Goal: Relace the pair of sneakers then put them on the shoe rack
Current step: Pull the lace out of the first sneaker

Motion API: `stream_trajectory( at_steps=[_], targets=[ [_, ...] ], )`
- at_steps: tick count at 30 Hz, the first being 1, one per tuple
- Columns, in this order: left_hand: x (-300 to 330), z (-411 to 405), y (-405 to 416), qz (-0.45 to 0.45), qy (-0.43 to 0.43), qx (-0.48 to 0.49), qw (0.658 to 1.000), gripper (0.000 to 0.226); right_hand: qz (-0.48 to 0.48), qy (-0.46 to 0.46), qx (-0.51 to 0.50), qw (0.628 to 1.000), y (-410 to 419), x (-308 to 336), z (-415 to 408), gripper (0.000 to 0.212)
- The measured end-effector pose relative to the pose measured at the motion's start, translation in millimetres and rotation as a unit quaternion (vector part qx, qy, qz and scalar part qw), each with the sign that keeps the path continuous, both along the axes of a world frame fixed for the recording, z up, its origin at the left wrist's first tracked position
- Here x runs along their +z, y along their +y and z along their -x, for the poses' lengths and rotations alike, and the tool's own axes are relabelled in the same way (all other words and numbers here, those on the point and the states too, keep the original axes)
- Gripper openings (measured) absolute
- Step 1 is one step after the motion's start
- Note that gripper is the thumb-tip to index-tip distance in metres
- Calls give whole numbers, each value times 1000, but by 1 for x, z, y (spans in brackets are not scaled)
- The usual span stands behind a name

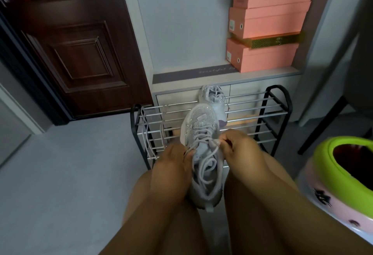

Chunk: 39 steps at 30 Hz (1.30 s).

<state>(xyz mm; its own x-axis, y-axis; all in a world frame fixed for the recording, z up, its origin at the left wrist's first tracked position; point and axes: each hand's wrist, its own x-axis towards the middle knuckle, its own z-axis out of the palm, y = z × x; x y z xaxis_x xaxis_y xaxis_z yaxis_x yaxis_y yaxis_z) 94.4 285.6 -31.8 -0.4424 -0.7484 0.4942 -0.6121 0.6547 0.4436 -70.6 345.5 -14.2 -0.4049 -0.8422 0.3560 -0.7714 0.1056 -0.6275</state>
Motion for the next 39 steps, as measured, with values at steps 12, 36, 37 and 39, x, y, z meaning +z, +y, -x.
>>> stream_trajectory(
  at_steps=[12, 36, 37, 39],
  targets=[
    [-1, -12, 19, -63, -61, -1, 996, 35, -12, 6, 16, 1000, 19, 6, -4, 16],
    [32, 22, 8, -265, 56, -20, 962, 12, -37, -433, 129, 891, -4, 22, 12, 23],
    [35, 23, 5, -290, 48, -23, 956, 14, -31, -428, 126, 894, -5, 22, 12, 26],
    [40, 22, -1, -344, 54, -42, 936, 21, -22, -424, 114, 898, -5, 22, 13, 26]
  ],
)
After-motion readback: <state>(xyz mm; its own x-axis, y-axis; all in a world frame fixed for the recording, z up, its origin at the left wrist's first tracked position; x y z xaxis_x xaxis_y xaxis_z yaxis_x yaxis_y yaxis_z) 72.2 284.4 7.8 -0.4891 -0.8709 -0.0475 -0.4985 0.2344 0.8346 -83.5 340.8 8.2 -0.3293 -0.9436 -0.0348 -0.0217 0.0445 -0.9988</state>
